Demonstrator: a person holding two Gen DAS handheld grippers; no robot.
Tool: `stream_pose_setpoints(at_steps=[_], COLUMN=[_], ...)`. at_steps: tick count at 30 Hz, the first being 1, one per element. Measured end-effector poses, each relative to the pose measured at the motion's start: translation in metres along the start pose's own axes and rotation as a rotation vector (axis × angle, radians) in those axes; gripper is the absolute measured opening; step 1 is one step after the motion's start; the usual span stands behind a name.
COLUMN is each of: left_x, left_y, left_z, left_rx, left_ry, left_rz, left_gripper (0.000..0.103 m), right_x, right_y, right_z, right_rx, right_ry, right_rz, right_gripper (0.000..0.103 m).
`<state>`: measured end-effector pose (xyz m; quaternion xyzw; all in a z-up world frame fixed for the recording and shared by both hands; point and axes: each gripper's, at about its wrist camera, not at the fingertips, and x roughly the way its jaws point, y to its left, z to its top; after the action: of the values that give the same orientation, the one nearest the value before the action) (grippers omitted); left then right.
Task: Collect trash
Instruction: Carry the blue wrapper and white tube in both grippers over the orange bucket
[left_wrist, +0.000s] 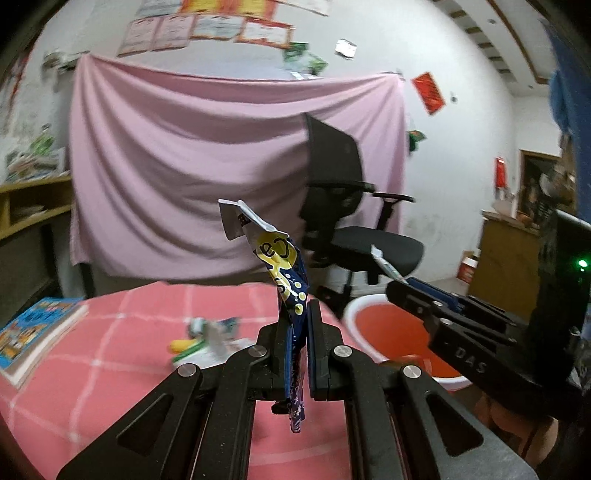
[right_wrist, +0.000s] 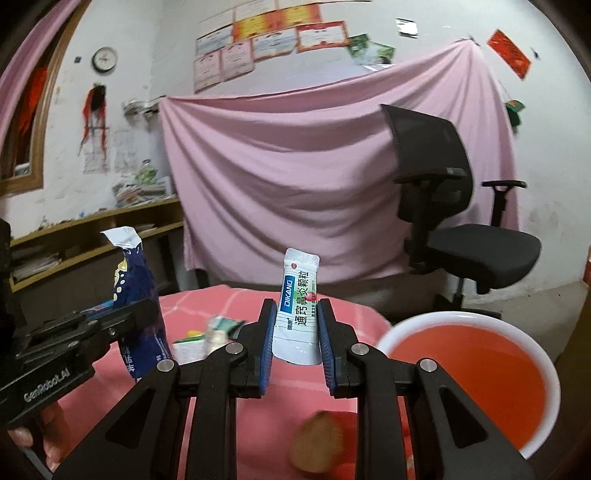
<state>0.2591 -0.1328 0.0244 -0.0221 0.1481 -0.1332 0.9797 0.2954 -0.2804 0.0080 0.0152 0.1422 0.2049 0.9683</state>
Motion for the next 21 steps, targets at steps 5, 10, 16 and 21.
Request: stream_pose_setpoints(at_steps=[5,10,16,21], left_x=[0.017,0.047,0.08,0.104], left_y=[-0.036,-0.066,-0.089,-0.109], left_z=[0.001,0.009,0.029,0.039], left_rx=[0.08,0.099,0.029,0.046], left_ry=[-0.011,0.013,0.107,0.175], left_rz=[-0.053,-0.115,-0.215,-0.241], left_gripper=[0.004,0.005,0.005,0.005], right_x=[-0.016,-0.028,-0.037,-0.041], right_y=[-0.031,-0.066,-0.096,-0.111], right_z=[0.0,-0.003,-0.009,-0.01], right_rx=[0.033,0.104,0.206,0.254], right_ry=[-0.023,-0.029,-0.023,-0.009], right_rz=[-0.068,-0.14,-0.195,-0.212], right_gripper=[0.02,0.02,0.02,0.02])
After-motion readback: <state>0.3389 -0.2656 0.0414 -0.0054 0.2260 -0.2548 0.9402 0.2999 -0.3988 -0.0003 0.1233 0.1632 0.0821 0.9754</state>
